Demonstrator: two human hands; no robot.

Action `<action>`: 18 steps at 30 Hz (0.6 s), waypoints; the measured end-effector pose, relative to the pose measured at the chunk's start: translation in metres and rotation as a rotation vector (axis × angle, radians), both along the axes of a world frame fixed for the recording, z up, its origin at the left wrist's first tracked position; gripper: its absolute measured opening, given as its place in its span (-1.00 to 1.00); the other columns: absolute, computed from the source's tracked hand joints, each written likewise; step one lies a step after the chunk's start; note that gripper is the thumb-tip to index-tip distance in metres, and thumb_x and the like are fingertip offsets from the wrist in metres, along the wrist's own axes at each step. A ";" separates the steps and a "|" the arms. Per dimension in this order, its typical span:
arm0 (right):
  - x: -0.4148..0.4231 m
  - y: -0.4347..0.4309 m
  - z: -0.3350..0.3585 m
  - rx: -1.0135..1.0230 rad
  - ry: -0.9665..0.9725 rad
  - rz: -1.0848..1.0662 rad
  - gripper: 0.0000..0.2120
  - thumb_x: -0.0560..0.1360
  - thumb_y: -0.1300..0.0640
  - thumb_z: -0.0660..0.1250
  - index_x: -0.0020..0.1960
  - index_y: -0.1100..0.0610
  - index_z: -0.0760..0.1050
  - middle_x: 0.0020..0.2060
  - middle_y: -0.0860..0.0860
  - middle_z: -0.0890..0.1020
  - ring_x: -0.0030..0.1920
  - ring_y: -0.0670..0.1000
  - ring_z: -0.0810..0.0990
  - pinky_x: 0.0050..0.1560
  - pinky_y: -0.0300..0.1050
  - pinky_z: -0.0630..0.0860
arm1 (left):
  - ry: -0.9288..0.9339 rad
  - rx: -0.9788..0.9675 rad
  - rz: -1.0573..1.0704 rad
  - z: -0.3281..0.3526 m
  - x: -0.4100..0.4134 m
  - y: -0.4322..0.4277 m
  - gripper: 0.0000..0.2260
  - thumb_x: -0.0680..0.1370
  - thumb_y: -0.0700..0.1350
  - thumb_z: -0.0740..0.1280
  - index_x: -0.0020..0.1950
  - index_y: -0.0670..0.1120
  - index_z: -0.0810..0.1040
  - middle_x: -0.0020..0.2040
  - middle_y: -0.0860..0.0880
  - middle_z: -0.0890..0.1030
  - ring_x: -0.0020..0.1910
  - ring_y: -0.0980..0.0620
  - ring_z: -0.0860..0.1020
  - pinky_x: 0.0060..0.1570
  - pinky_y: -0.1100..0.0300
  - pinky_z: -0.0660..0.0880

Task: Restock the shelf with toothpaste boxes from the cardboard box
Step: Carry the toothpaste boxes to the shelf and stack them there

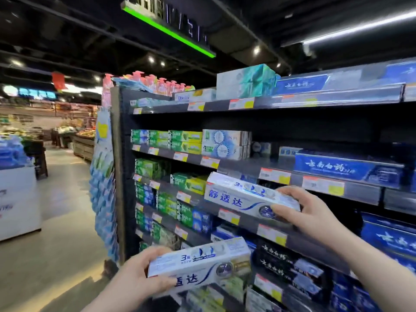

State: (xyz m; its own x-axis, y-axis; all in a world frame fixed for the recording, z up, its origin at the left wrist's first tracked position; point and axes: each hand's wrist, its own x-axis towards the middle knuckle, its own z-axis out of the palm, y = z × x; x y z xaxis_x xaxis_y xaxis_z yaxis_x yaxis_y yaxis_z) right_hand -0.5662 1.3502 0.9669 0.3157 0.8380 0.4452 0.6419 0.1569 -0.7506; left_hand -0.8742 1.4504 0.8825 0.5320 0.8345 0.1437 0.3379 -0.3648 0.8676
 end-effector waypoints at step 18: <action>0.101 0.155 0.111 -0.201 -0.388 -0.663 -0.76 0.40 0.06 0.41 0.02 0.11 0.50 -0.08 0.10 0.60 -0.15 0.03 0.52 -0.23 -0.19 0.41 | -0.033 -0.031 -0.560 0.043 0.160 0.263 -0.60 0.10 0.10 0.49 -0.08 0.21 0.58 -0.07 0.08 0.68 -0.12 0.13 0.62 0.00 0.16 0.49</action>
State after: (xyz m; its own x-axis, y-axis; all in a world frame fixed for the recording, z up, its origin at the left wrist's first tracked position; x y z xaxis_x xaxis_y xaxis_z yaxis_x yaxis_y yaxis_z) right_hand -0.4652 1.5054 1.0774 0.6302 0.6057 0.4858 0.7757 -0.4644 -0.4272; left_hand -0.7144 1.7130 0.9260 0.8907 0.4299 0.1475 0.0724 -0.4546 0.8877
